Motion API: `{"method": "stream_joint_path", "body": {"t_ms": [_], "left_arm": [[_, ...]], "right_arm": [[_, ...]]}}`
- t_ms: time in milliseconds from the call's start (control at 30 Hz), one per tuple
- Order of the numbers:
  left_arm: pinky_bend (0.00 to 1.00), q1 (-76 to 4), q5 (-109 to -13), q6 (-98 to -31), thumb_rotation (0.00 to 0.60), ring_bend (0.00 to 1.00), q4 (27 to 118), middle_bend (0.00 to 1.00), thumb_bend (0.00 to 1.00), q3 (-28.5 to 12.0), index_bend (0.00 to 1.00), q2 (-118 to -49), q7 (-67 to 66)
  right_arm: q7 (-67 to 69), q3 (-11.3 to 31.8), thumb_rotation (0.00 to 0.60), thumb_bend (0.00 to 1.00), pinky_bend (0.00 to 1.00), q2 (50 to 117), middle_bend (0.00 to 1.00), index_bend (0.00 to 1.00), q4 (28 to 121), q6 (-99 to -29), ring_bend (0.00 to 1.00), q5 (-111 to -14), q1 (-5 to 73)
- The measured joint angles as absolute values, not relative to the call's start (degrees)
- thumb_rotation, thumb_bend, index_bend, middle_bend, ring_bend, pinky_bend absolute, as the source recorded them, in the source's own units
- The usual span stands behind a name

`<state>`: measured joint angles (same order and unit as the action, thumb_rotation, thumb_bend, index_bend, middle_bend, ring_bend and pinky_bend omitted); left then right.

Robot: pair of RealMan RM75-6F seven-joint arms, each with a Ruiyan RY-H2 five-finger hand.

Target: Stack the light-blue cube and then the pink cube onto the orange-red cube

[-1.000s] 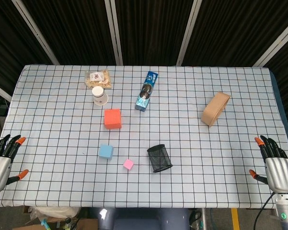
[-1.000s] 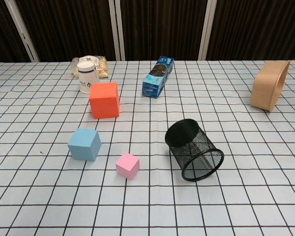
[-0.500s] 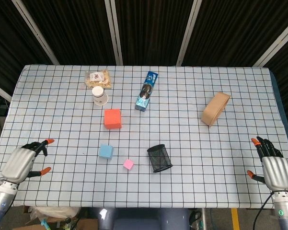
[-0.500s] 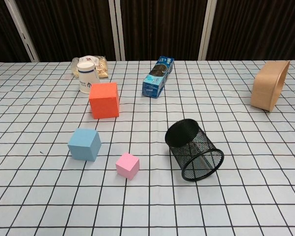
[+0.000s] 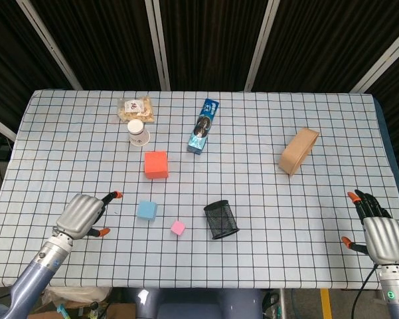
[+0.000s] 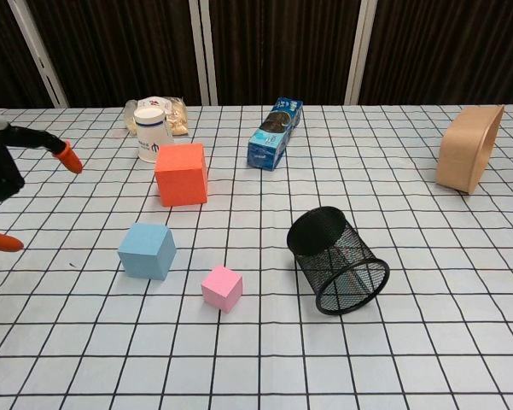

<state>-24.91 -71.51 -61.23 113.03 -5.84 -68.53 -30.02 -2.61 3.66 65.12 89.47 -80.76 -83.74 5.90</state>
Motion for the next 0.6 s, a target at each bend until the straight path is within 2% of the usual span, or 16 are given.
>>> {"method": "stream_joint_path", "body": {"t_ms": [267, 600], "left_arm": [[0.71, -29.70, -56.95, -68.13, 0.600, 0.70, 114.26, 0.86, 0.12, -7.75, 0.23, -82.20, -48.83], [0.72, -34.22, -50.44, -75.28, 0.600, 0.71, 108.75, 0.86, 0.15, -9.54, 0.29, -93.85, -56.17]], "right_arm": [[-1.26, 3.54, 0.600, 0.14, 0.32, 64.73, 0.11, 0.11, 89.15, -80.26, 0.12, -83.55, 5.98], [0.84, 3.62, 0.600, 0.14, 0.32, 64.35, 0.11, 0.11, 88.51, -80.28, 0.12, -83.56, 5.95]]}}
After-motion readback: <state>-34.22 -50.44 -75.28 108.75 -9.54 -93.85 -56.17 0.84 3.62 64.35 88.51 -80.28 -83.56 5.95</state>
